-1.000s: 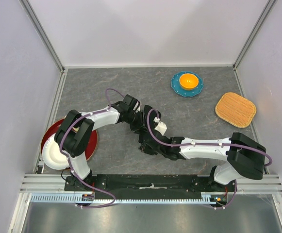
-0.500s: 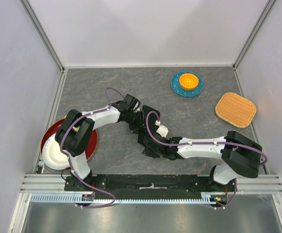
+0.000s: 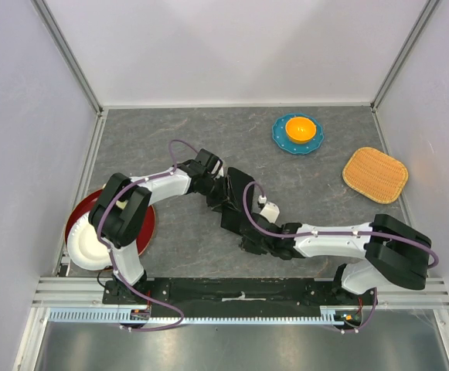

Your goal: Sort the hair-cutting tools

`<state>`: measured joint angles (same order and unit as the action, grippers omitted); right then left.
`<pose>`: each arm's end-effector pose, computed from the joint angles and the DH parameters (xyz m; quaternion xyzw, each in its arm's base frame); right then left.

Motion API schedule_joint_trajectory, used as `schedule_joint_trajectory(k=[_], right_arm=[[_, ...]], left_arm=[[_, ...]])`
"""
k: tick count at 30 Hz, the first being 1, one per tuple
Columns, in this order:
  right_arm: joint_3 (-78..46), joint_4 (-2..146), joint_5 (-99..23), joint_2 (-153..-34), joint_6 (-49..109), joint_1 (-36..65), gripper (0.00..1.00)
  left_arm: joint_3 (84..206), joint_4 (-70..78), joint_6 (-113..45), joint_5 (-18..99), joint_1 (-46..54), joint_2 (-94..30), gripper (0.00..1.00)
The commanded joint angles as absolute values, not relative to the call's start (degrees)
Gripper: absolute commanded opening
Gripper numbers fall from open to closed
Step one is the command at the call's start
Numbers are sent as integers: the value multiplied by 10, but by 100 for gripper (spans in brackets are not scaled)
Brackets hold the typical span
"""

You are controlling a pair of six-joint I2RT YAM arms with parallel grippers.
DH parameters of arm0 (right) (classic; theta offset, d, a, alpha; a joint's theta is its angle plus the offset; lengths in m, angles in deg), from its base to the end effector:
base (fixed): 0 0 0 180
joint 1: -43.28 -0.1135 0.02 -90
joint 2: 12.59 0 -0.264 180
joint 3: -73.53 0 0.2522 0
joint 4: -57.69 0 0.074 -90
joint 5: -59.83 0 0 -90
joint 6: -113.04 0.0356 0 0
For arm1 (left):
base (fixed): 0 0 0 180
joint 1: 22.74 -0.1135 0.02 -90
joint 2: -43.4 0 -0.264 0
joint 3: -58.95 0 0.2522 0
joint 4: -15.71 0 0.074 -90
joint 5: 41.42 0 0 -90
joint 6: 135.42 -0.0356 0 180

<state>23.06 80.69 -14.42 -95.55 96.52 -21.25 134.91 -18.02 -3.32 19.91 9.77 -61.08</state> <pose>0.1213 0.2321 0.1508 0.1143 0.9399 0.2274 0.2274 0.2915 -0.2061 0.1556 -0.0195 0.9423 -0.3320 0.0391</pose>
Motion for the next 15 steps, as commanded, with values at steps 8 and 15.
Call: schedule_joint_trajectory(k=[8, 15], right_arm=[[257, 875, -71, -871, 852, -205, 0], [171, 910, -39, -829, 729, -203, 0]], left_arm=[[1421, -209, -87, 160, 85, -572, 2], [1481, -254, -98, 140, 75, -517, 2]])
